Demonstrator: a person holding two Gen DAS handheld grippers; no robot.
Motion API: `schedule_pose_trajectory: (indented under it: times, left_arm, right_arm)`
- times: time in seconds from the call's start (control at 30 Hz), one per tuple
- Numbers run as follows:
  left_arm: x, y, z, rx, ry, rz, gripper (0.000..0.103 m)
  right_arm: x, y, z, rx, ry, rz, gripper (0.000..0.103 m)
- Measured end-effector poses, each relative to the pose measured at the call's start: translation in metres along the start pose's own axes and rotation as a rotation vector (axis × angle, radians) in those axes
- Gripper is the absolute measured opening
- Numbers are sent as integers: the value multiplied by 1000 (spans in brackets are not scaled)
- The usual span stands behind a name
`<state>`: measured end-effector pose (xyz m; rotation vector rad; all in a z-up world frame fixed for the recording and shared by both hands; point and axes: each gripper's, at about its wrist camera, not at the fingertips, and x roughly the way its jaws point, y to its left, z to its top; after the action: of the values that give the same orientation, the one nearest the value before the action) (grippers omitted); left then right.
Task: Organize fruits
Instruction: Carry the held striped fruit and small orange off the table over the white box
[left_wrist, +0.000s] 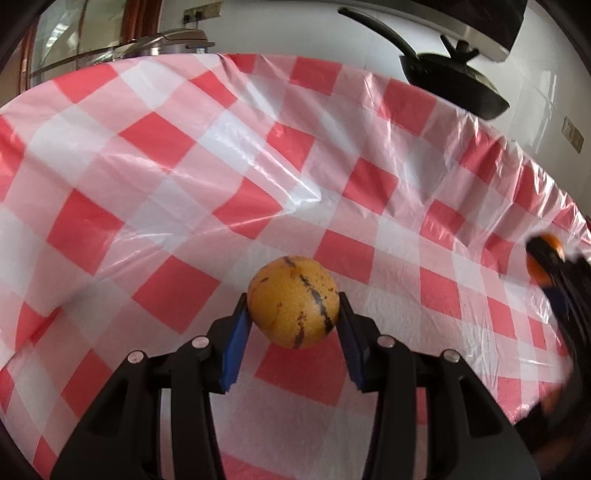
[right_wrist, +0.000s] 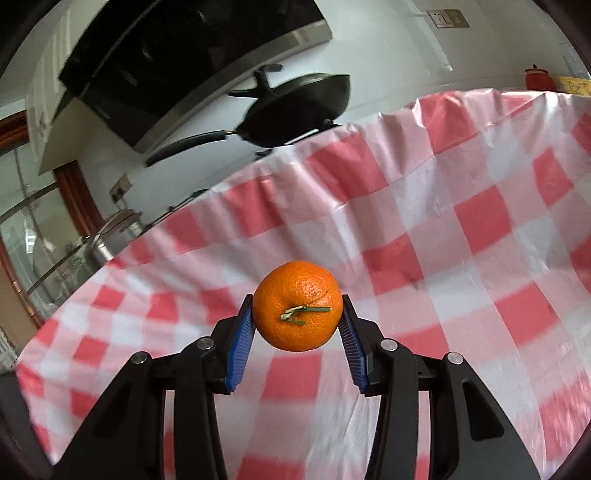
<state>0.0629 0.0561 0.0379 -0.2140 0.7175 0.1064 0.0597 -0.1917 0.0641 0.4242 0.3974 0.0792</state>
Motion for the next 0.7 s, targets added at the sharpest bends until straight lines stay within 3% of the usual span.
schedule_pose_trajectory:
  times: [0.27,0.57,0.7]
  left_arm:
    - [-63,21,-40,-3,-31,60,45]
    - [-131,46,-95,54,-1,116,45]
    - [-155,55,-118,93,3,120,45]
  right_arm:
    - [-93,26,-33,-104,104,57,45]
    - [-138,26,-69,-186,243,53,45]
    - [-159,27,-83,-196,265,77,45]
